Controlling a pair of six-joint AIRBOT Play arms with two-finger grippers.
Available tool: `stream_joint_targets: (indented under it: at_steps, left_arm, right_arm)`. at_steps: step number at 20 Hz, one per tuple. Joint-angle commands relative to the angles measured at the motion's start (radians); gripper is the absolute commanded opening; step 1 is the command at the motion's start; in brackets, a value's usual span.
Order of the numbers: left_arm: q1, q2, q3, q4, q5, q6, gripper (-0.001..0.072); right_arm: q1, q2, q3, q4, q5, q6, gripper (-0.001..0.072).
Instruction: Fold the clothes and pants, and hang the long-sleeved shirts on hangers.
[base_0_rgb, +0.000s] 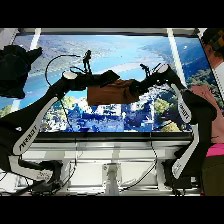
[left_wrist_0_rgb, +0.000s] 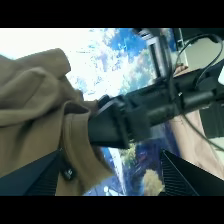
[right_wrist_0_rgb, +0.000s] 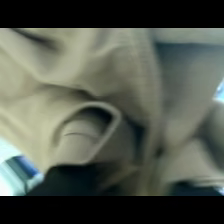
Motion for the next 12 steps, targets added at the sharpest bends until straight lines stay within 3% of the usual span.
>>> stream_joint_targets:
  at_steps: [1, 4, 8, 12]
  left_arm:
    - [0.002, 0.000, 0.000, 0.000, 0.000, 0.001, 0.0700]
    - [0.022, 0.001, 0.000, 0.000, 0.000, 0.006, 0.0700]
    - [0.100, 0.044, 0.000, 0.001, -0.041, 0.163, 0.0696]
    - [0.201, 0.138, 0.000, 0.008, -0.045, 0.185, 0.0696]
  right_arm:
    - [0.058, 0.000, 0.003, -0.057, -0.075, 0.018, 0.0004]
    - [0.066, 0.010, 0.042, -0.060, -0.088, 0.015, 0.0008]
    - [0.002, 0.112, 0.139, -0.187, -0.100, 0.028, 0.0008]
    - [-0.143, 0.232, 0.229, -0.325, -0.063, 0.142, 0.0008]
